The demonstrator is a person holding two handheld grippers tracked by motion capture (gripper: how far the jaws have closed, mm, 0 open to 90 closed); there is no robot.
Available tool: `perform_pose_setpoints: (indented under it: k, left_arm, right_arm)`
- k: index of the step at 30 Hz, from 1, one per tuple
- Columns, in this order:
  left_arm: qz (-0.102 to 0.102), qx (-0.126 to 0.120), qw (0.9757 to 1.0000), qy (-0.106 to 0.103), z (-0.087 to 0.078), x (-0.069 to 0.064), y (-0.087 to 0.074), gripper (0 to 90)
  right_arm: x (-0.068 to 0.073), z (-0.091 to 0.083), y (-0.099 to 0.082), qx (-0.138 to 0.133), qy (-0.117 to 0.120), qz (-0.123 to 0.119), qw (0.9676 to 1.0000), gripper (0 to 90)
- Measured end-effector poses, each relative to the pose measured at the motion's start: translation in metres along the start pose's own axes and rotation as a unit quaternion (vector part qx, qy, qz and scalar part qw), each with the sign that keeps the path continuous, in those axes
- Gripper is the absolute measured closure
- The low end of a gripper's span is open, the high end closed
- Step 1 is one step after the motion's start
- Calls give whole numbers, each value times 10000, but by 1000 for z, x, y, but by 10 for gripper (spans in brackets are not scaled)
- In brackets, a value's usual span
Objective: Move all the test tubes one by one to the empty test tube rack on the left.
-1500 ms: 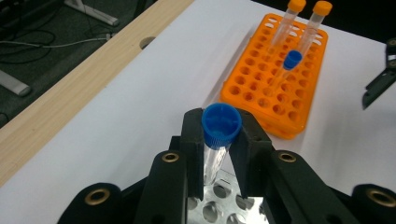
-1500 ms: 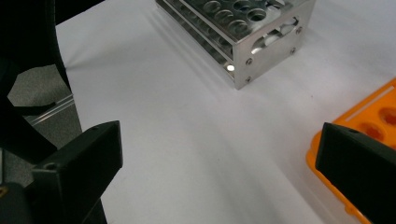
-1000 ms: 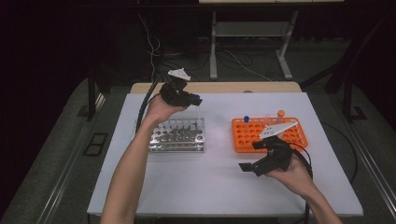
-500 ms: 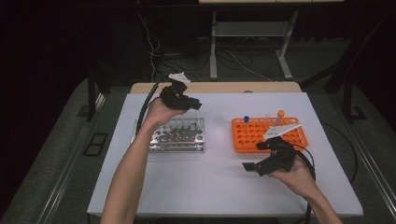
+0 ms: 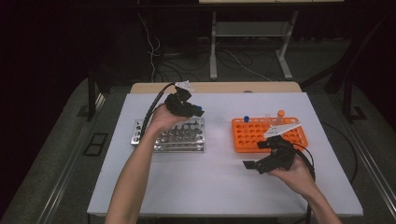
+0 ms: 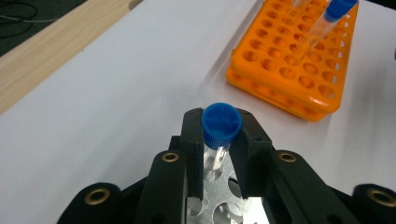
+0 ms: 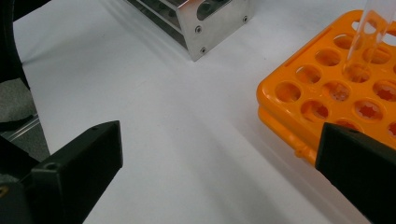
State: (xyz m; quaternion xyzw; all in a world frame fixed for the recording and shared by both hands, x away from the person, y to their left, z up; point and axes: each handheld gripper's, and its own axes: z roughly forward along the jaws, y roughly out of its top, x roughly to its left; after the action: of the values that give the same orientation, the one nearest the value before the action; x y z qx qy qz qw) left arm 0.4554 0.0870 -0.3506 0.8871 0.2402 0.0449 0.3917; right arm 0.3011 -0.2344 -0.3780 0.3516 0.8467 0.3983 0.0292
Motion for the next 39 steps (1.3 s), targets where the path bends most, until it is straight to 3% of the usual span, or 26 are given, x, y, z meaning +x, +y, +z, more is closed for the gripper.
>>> perform_pose_setpoints:
  k: [4, 10, 15, 24, 35, 39]
  left_arm:
    - [-68, 84, 9999, -5, 3, 1, -3, 724]
    - [-282, 126, 9995, 56, 0, -2, -2, 509]
    - [-415, 12, 9990, 160, -11, -7, 0, 382]
    - [-497, -175, 9985, 162, -36, -22, -1, 166]
    - [-566, -360, 9975, 211, -58, -43, -21, 33]
    - [-562, -422, 9972, 247, -63, -49, -29, 0]
  right_arm:
    - [-3, 1, 1, -14, -46, 20, 10000, 3]
    - [-7, 5, 2, 19, -120, 51, 9999, 4]
    - [-14, 7, 4, -7, -200, 129, 9997, 4]
    - [-26, 11, 16, -26, -352, 152, 9993, 4]
    - [-32, 21, 28, 58, -546, 117, 9984, 5]
    - [-36, 24, 33, 52, -561, 116, 9983, 59]
